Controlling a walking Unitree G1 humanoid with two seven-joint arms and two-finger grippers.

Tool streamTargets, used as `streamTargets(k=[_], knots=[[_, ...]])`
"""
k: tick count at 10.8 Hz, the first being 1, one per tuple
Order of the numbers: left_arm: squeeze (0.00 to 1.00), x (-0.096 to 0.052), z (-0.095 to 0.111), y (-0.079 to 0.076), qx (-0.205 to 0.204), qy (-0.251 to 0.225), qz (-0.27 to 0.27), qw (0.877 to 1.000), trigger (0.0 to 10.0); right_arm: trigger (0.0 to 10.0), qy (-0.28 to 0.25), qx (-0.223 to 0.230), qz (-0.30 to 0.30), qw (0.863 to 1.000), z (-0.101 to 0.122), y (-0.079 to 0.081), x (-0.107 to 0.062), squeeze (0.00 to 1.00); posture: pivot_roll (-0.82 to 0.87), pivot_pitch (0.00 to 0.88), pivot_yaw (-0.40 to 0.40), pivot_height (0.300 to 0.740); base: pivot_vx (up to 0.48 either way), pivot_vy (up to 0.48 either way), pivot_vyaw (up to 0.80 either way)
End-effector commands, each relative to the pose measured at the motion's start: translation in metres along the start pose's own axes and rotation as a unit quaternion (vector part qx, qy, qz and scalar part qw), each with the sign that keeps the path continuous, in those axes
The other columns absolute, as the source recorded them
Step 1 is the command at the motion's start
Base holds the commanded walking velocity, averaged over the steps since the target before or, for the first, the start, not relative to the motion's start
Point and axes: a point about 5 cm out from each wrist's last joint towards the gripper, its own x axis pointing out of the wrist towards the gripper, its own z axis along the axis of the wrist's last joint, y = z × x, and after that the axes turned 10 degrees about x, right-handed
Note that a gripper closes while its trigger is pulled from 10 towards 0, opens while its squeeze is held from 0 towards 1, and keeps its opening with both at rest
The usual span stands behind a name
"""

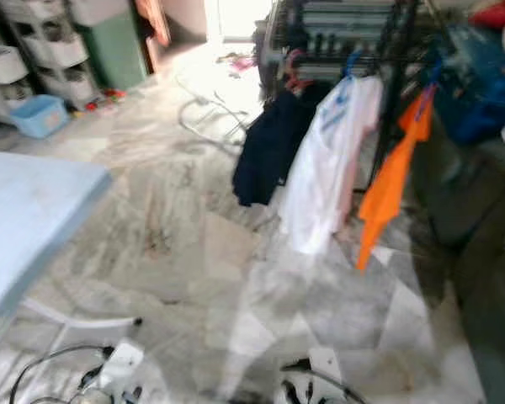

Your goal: Hang hanger

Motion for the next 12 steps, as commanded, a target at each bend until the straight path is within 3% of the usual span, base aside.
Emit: streamTargets(k=[1,7,12], knots=[[0.0,0.001,0.006,-0.002,-0.002,-0.007,-0.003,1.0,10.0,10.0,0.0,-0.01,-0.01,1.0,0.002,-0.006,-0.001,0.0,-0.18,0.11,0.062,0.74,0.0,0.0,0.0],[0.0,0.003,0.02,0.002,-0.056,-0.024,-0.004,0.998,10.0,10.0,0.003,-0.061,-0.002,0.998,0.011,0.008,0.004,0.0,-0.15,0.128,0.019,0.74,0.0,0.0,0.0],[0.0,0.002,0.016,-0.003,-0.059,-0.015,-0.006,0.998,10.0,10.0,0.012,-0.072,0.005,0.997,0.007,0.015,0.005,0.0,-0.15,0.139,0.033,0.74,0.0,0.0,0.0]])
